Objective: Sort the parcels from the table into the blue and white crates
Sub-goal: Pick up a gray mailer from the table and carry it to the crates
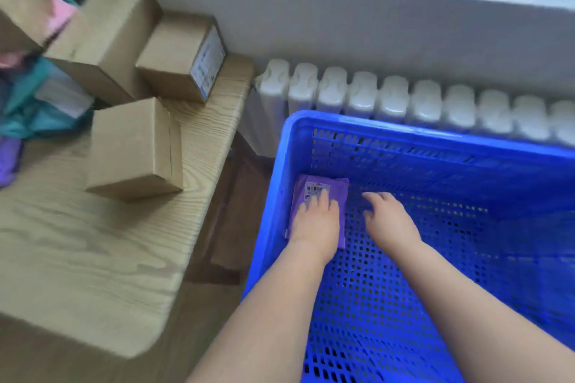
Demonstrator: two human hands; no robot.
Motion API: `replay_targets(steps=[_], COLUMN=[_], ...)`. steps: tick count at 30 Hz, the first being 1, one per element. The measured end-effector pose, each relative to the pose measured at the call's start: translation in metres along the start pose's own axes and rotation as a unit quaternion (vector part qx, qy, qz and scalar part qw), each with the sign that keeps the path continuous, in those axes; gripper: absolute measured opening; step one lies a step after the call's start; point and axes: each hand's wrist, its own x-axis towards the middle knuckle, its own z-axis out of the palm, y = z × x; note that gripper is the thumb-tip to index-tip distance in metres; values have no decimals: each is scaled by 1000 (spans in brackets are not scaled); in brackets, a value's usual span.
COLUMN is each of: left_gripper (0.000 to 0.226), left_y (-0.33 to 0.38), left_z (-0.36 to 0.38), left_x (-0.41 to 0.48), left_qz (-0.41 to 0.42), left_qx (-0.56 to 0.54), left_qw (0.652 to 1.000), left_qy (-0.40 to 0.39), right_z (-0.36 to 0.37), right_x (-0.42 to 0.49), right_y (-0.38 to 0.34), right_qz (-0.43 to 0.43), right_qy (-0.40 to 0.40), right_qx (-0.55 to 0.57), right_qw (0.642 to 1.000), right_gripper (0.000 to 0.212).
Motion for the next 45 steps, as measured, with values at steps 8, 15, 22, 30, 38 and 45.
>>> replay_targets(steps=[8, 15, 22, 30, 38, 45], left_gripper=[38, 37, 46, 41, 46, 45], left_y=[-22, -111, -224, -379, -486, -546], left_z=[-88, -126, -132, -122, -122, -156], left_x=[-82, -155, -236, -337, -378, -349], left_qz=[29, -86, -182, -222, -257, -253], left_qx=[-34, -65, -68, -83, -214, -253], left_qw=[975, 954, 941, 934, 907, 884], left_qy=[216, 281, 276, 266, 255, 299], right_z=[-84, -106, -75, 1, 47, 52], right_x=[-57, -95, -140, -191, -207, -158], right_y=[-67, -165, -286, -450, -545, -613], right_qz=[-43, -133, -199, -225, -209, -183], right_qy=[82, 88, 91, 32, -10, -22], right_qx=[69, 57, 25, 87, 92, 125], right_qw=[993, 986, 975, 970, 974, 975], right_gripper=[40, 41, 36, 37, 43, 50])
